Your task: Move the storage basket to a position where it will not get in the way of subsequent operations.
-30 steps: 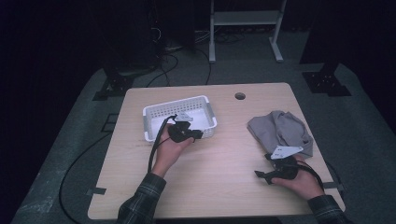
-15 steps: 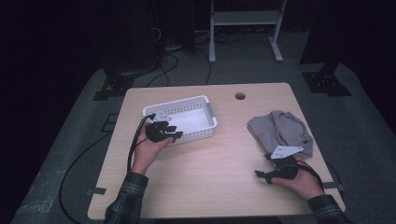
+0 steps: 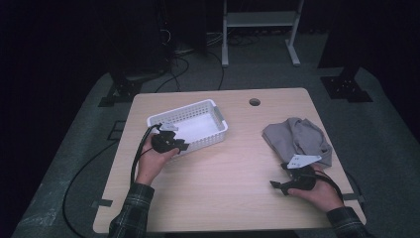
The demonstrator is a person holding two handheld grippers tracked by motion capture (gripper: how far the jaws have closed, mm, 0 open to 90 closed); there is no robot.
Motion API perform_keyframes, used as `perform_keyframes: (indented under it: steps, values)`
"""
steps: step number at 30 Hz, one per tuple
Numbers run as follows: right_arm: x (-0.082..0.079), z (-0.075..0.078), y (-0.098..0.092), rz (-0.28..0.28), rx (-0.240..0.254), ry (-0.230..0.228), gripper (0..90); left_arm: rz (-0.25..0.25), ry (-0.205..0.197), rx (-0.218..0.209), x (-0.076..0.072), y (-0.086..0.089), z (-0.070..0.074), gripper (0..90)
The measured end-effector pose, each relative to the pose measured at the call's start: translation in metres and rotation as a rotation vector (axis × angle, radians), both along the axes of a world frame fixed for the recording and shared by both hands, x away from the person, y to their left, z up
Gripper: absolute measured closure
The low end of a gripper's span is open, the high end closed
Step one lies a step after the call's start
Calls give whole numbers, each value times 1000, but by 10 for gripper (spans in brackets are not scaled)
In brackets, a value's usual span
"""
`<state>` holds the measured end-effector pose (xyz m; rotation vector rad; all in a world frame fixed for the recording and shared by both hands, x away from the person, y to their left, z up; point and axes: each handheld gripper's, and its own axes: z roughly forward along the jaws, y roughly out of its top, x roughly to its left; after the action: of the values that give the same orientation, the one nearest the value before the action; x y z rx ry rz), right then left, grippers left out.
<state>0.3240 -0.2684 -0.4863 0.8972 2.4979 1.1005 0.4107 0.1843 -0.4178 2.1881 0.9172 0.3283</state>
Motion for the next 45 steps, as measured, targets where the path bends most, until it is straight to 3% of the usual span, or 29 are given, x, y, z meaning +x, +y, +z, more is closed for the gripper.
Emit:
perform_keyframes:
  steps: [5,10,19,24,25,29,41,43,45]
  values:
    - [0,0,0,0,0,0,162,16,20,14,0,2,2,810]
    - [0,0,0,0,1,1,162,54,6,49,0,3,4,835]
    - [0,0,0,-3,3,1,163,64,-21,9,7,7,12,844]
    - [0,0,0,-5,3,2,162,63,-23,-25,17,15,17,845]
    - [0,0,0,-5,3,1,163,62,-22,-49,23,19,18,845]
    - [0,0,0,-5,3,2,162,68,-28,-56,33,27,21,845]
    - [0,0,0,-9,2,2,163,113,-44,-33,61,49,24,846]
    - [0,0,0,-10,3,2,163,125,-50,-47,65,54,24,846]
    - [0,0,0,-11,3,2,163,137,-50,-30,70,58,24,846]
